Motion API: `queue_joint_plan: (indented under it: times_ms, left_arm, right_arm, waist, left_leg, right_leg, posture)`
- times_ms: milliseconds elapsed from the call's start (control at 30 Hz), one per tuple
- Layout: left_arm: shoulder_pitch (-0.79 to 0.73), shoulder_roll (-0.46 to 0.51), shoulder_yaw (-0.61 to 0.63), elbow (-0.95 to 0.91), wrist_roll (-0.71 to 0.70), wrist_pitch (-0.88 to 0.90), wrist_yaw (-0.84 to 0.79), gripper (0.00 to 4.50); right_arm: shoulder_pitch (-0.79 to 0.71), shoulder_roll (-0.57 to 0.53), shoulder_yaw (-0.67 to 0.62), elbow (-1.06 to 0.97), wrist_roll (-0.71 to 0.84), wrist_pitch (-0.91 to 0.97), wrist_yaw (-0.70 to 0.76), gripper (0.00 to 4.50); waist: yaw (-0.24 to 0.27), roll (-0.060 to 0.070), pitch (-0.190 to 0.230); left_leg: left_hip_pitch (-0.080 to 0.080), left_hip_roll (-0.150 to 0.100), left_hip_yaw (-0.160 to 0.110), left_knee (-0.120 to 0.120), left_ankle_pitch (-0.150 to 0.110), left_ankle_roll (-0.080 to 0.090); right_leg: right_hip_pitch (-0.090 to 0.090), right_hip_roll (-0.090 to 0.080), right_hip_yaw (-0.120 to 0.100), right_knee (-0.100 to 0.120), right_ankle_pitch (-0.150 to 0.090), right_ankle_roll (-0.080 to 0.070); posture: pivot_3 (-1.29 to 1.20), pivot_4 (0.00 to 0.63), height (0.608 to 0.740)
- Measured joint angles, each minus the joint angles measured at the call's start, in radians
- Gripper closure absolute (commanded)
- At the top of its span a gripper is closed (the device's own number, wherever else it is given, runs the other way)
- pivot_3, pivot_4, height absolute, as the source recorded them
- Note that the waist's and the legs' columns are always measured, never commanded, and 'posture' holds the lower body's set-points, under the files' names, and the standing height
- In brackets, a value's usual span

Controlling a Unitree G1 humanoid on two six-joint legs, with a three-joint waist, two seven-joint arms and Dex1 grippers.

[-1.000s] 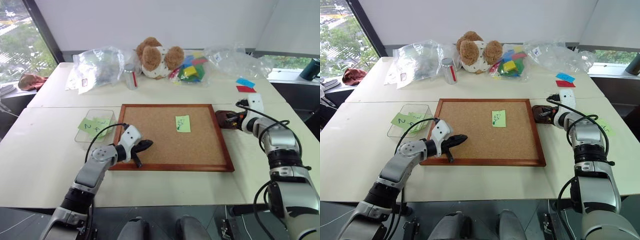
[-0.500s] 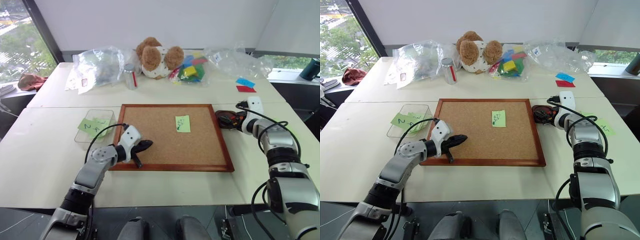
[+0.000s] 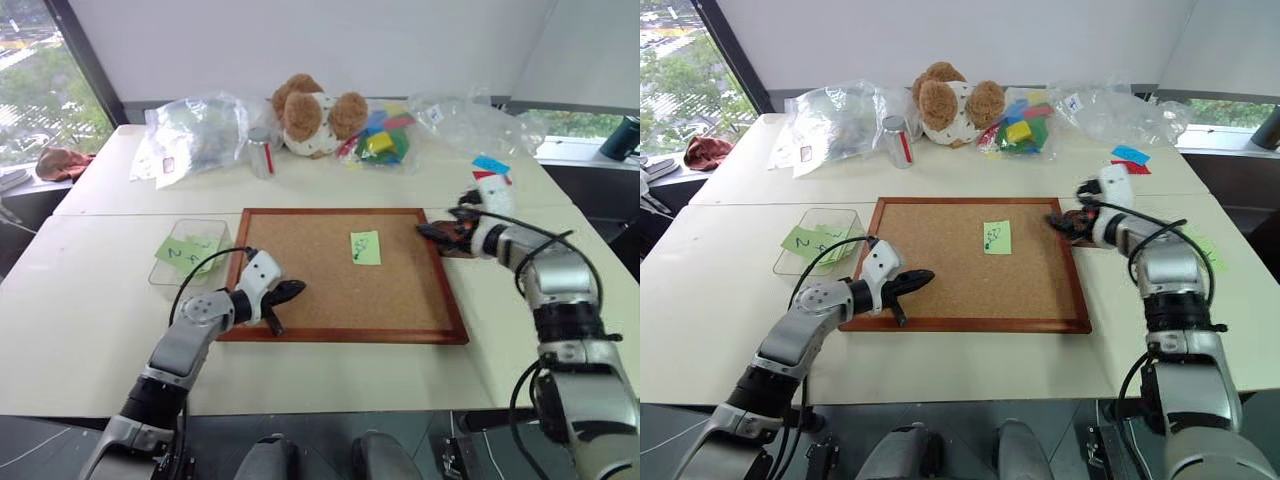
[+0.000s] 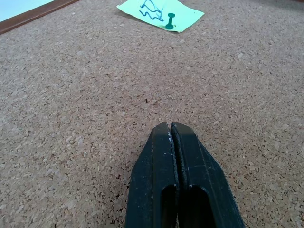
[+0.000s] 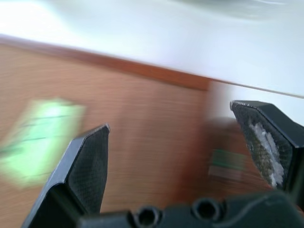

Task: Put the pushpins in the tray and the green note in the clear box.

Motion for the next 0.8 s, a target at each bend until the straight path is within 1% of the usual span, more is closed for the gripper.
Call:
queue_joint_plan:
  times_ms: [33, 100, 200, 433, 767, 800]
  left_arm:
    - [-0.002, -0.001, 0.0, 0.001, 0.0, 0.0, 0.0, 4.5]
    - [-0.008, -0.005, -0.004, 0.005, 0.0, 0.0, 0.002, 4.5]
    - [-0.009, -0.006, -0.007, 0.004, 0.0, 0.0, 0.001, 4.5]
    - [-0.007, -0.003, -0.004, 0.002, 0.0, 0.0, 0.002, 4.5]
    - [0.008, -0.002, 0.001, -0.011, 0.0, 0.0, 0.007, 4.5]
    - [0.009, 0.0, 0.001, -0.011, 0.0, 0.0, 0.007, 4.5]
  right_arm:
    - [0.016, 0.036, 0.03, -0.047, 0.005, 0.019, -0.006, 0.29]
    - [0.032, 0.089, 0.075, -0.079, 0.005, 0.035, -0.027, 0.95]
    - [0.035, 0.123, 0.1, -0.088, -0.008, 0.035, -0.063, 2.44]
    - [0.035, 0.168, 0.133, -0.068, -0.03, 0.017, -0.096, 2.44]
    - [0.049, 0.174, 0.153, -0.018, -0.051, -0.016, -0.098, 2.44]
    - [0.052, 0.174, 0.153, -0.012, -0.052, -0.017, -0.098, 2.71]
  waist:
    - [0.001, 0.0, 0.0]
    - [0.001, 0.0, 0.0]
    - [0.004, 0.0, 0.0]
    - [0.001, 0.0, 0.0]
    - [0.0, 0.0, 0.0]
    - [0.0, 0.0, 0.0]
  left_leg:
    - [0.0, 0.0, 0.0, 0.0, 0.0, 0.0]
    - [0.0, 0.0, 0.0, 0.001, 0.0, 0.0]
    - [0.0, 0.0, 0.0, 0.001, -0.001, 0.001]
    - [0.0, 0.0, 0.0, 0.001, 0.0, 0.0]
    - [0.0, 0.0, 0.0, 0.001, 0.0, 0.0]
    - [0.0, 0.0, 0.0, 0.001, 0.0, 0.0]
  right_leg:
    - [0.0, 0.0, 0.0, 0.0, 0.0, 0.0]
    - [0.001, 0.0, 0.0, 0.0, 0.0, 0.0]
    - [0.001, 0.0, 0.0, -0.001, 0.0, 0.0]
    - [0.001, 0.0, -0.001, -0.001, 0.0, 0.0]
    - [0.0, 0.0, -0.001, -0.001, 0.0, 0.0]
    - [0.0, 0.0, -0.001, -0.001, 0.0, 0.0]
  posture:
    - [0.0, 0.15, 0.74]
    - [0.0, 0.15, 0.74]
    - [0.0, 0.15, 0.74]
    - [0.0, 0.15, 0.74]
    - [0.0, 0.15, 0.74]
    - [0.0, 0.15, 0.74]
